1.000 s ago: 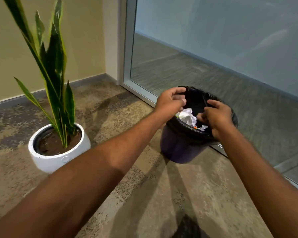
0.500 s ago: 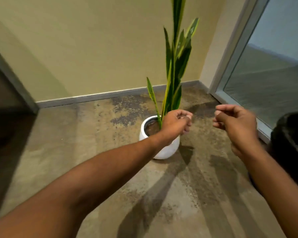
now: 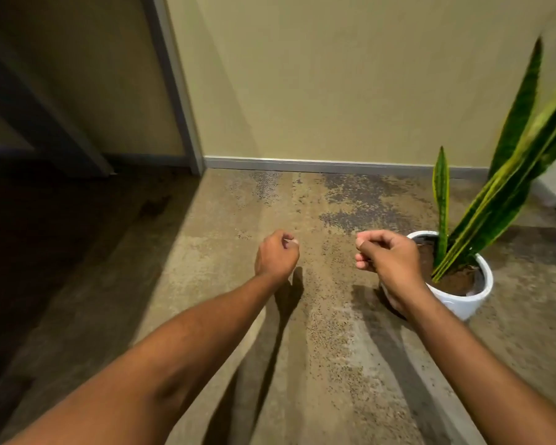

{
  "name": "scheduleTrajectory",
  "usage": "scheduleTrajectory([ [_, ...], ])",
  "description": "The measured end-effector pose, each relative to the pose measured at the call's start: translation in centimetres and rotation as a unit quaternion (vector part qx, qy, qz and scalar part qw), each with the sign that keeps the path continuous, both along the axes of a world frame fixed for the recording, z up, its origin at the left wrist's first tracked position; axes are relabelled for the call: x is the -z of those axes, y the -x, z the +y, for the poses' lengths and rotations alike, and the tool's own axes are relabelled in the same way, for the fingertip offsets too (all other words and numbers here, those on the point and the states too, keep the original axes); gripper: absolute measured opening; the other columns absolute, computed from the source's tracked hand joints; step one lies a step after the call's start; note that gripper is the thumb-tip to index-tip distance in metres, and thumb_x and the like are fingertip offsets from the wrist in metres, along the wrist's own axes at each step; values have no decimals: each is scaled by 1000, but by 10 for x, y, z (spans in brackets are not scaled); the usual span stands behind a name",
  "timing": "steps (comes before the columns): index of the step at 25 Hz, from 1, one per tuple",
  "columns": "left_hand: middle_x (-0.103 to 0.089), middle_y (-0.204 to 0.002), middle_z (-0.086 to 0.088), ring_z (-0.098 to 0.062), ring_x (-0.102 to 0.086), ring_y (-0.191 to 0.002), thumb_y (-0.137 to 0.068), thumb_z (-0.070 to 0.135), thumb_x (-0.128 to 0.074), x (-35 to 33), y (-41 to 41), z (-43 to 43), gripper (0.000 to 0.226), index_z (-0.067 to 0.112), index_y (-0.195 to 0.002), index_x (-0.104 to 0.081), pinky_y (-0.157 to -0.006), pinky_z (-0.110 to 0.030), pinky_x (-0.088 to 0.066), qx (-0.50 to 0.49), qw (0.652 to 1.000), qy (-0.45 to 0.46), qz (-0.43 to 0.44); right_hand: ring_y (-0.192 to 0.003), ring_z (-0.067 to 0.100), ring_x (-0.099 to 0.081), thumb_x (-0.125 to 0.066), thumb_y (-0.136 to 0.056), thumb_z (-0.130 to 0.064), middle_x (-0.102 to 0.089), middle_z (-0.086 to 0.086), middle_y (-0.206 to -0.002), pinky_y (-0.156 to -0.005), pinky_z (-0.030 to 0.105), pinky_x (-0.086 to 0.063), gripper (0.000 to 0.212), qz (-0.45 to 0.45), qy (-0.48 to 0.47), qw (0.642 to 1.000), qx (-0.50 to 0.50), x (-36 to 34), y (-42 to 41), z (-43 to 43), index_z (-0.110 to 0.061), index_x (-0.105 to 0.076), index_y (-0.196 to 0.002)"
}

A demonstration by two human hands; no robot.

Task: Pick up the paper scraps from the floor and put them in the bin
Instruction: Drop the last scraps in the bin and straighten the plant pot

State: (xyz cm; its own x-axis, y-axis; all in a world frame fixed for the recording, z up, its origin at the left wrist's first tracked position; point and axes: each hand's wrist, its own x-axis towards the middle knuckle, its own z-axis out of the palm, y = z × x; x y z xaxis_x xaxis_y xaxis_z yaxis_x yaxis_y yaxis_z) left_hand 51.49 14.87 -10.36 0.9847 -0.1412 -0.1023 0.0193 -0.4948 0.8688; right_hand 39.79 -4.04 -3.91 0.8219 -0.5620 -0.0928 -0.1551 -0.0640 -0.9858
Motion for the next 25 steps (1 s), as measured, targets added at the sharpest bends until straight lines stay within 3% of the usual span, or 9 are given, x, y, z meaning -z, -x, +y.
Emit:
scheduleTrajectory([
  [2, -68, -133, 0, -20, -66, -120, -102, 33, -63, 23, -15, 34, 39, 23, -140, -63, -102, -43, -57, -4, 995, -96, -8, -66, 15, -72, -74, -99, -5, -77, 6, -81, -63, 29, -63, 8, 27, 10, 999, -31, 20, -28, 21, -10, -79, -95],
  [4, -59, -147, -1, -22, -54, -136, -102, 41, -60, 45, -27, 65, 49, 25, -148, -57, -114, -46, -48, -11, 981, -190, -32, -66, 15, -74, -76, -99, -7, -79, 8, -85, -64, 30, -64, 6, 47, 23, 997, -61, 41, -59, 43, -11, -79, -96],
  [9, -44, -163, -5, -25, -36, -153, -101, 58, -46, 93, -40, 121, 65, 22, -155, -48, -125, -47, -29, 27, 935, -337, -111, -59, 10, -72, -78, -98, -13, -78, 0, -71, -56, 24, -57, 9, 78, 68, 987, -125, 91, -145, 101, -18, -80, -90],
  [11, -43, -163, -4, -24, -35, -153, -102, 63, -38, 103, -39, 130, 67, 24, -155, -48, -124, -47, -29, 39, 924, -348, -155, -59, 10, -72, -78, -97, -16, -78, -2, -71, -58, 29, -58, 10, 85, 93, 981, -144, 108, -176, 122, -20, -80, -87],
  [14, -43, -162, -2, -23, -37, -151, -101, 64, -37, 111, -42, 132, 66, 25, -152, -49, -121, -49, -32, 33, 919, -346, -185, -79, 22, -79, -78, -93, -17, -80, -1, -78, -77, 41, -65, 8, 74, 141, 971, -177, 130, -220, 148, -19, -81, -86],
  [16, -43, -160, -2, -22, -39, -149, -100, 63, -41, 115, -43, 132, 64, 25, -150, -51, -119, -47, -32, 29, 918, -343, -196, -84, 24, -78, -77, -92, -17, -80, -2, -81, -81, 41, -64, 6, 64, 204, 955, -207, 140, -244, 158, -17, -82, -89],
  [20, -43, -161, -3, -23, -37, -150, -100, 61, -44, 119, -44, 133, 62, 24, -149, -52, -120, -47, -29, 28, 917, -343, -200, -87, 29, -74, -76, -91, -22, -79, 6, -87, -72, 32, -55, 9, 32, 387, 887, -250, 155, -276, 166, -14, -81, -90],
  [25, -41, -162, -2, -23, -35, -152, -102, 61, -42, 120, -45, 132, 63, 23, -151, -50, -122, -48, -28, 30, 917, -347, -196, -89, 32, -73, -74, -99, -24, -77, 12, -99, -76, 39, -59, 16, 18, 511, 809, -290, 154, -292, 167, -11, -83, -98],
])
